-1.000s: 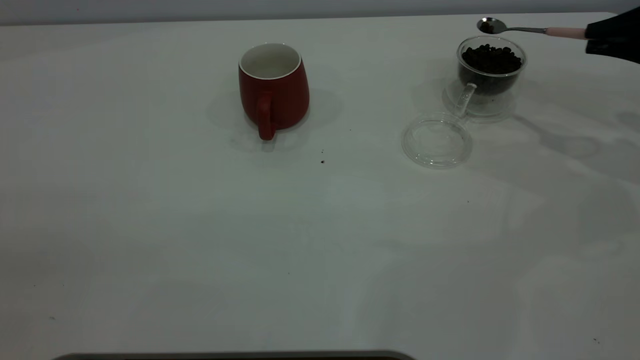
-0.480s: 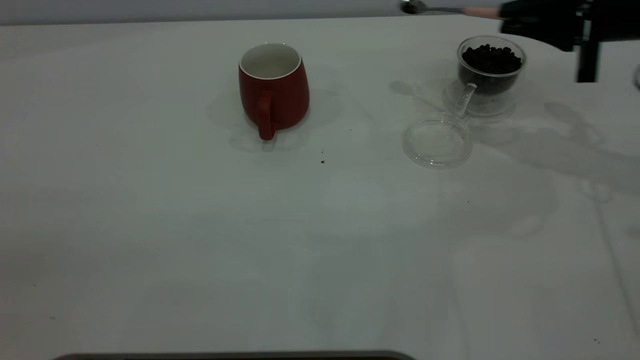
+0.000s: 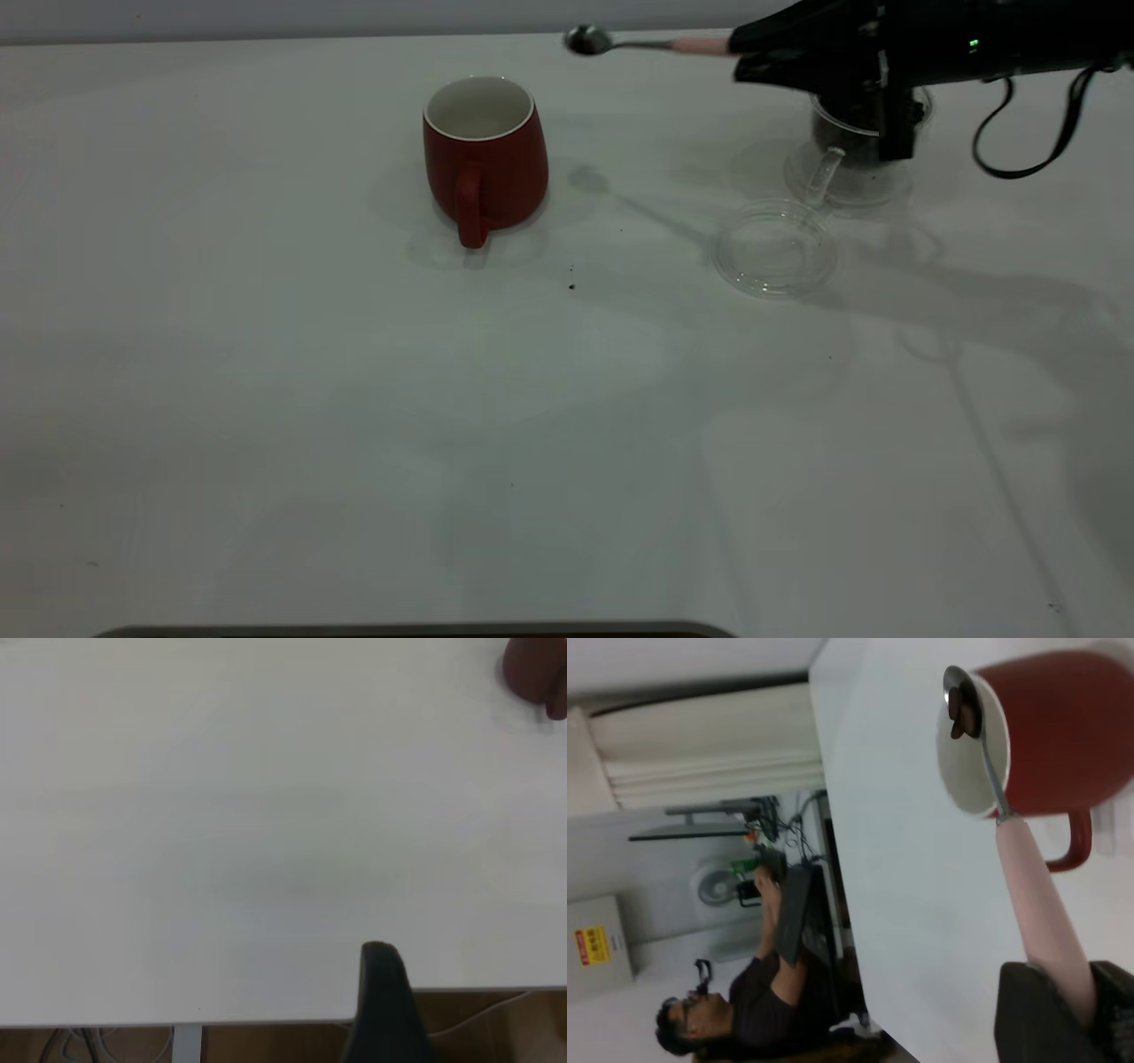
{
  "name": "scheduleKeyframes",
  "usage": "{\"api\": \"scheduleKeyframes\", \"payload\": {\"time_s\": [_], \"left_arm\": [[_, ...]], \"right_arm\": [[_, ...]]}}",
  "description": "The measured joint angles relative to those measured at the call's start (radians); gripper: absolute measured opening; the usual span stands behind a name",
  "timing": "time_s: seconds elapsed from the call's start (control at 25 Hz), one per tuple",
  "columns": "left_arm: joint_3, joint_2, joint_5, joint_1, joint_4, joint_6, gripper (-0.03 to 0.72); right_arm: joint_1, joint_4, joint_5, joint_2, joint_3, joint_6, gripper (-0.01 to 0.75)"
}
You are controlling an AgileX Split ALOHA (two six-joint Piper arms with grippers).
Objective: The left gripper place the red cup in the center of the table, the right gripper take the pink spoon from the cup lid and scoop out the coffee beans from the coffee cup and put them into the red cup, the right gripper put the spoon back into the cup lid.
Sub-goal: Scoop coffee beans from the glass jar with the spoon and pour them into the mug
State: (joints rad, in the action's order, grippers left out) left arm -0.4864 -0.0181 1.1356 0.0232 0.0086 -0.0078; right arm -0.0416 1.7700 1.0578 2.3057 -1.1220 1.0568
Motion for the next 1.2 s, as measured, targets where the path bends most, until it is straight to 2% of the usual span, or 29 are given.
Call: {"api": "scheduleKeyframes", "payload": {"time_s": [0.4, 0.8, 1.0, 1.2], "left_arm": [[0.000, 0.000, 0.000, 0.000, 0.004, 0.000, 0.569], [0.000, 0.000, 0.001, 0.000, 0.005, 0.000, 0.569], [0.000, 0.000, 0.001, 0.000, 0.006, 0.000, 0.569], [0.000, 0.000, 0.001, 0.000, 0.006, 0.000, 0.569]], "right_arm": [[-0.103, 0.005, -0.115, 0.003, -0.062, -0.057, 0.110], [-0.153, 0.006, -0.179, 0.003, -0.097, -0.063, 0.110], [-0.169, 0.007, -0.246, 0.003, -0.122, 0.031, 0.110], [-0.177, 0.011, -0.327, 0.003, -0.126, 0.264, 0.110]]}}
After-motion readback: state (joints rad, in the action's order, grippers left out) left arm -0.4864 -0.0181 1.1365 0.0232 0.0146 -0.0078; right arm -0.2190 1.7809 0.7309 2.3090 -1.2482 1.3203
